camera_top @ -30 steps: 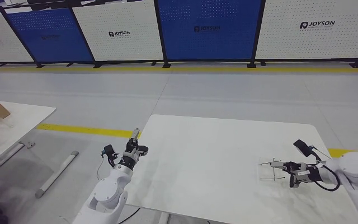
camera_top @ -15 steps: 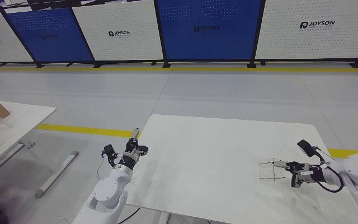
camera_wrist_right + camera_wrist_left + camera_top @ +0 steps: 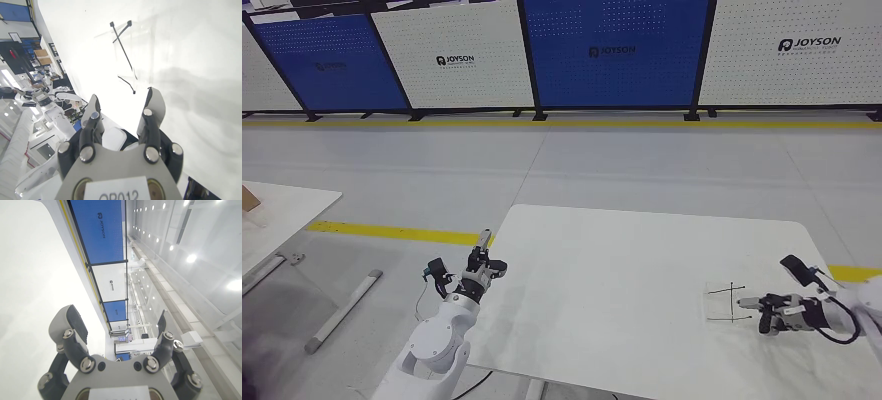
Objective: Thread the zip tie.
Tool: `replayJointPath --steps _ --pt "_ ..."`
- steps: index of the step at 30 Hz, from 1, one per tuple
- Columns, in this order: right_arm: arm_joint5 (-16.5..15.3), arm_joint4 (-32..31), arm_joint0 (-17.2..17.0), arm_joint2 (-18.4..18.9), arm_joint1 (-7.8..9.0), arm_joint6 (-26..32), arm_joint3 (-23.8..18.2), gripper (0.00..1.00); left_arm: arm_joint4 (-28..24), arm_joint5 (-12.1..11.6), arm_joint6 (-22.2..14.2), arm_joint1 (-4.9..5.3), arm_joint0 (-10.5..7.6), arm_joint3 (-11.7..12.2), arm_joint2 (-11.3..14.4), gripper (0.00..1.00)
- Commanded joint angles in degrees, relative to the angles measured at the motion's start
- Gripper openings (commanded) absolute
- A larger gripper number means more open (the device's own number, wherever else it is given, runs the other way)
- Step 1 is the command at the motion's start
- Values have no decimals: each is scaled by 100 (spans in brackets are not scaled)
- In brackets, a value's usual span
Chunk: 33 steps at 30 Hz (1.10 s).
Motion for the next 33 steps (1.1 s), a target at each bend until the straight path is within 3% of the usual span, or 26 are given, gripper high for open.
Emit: replayJointPath --steps 1,4,7,13,19,21,28,30,33 --pt "79 -22 54 -80 -30 -29 51 47 0 0 0 0 0 0 0 100" --pt "51 -6 131 -155 -65 -17 176 44 0 0 0 0 0 0 0 100" --pt "5 3 177 -175 -79 -10 265 31 0 0 0 0 0 0 0 100" --pt "41 -56 139 -146 -65 -55 230 33 0 0 0 0 0 0 0 100" --pt "108 -112 122 -174 -67 -35 204 24 0 0 0 0 0 0 0 100" --pt "102 -105 140 -189 -75 -18 238 27 0 0 0 0 0 0 0 100" --pt "87 -117 200 -246 -101 13 313 23 0 0 0 0 0 0 0 100" --pt "95 -126 228 -266 -110 23 334 16 0 0 0 0 0 0 0 100" --pt "91 -129 266 -289 -123 40 373 19 0 0 0 0 0 0 0 100"
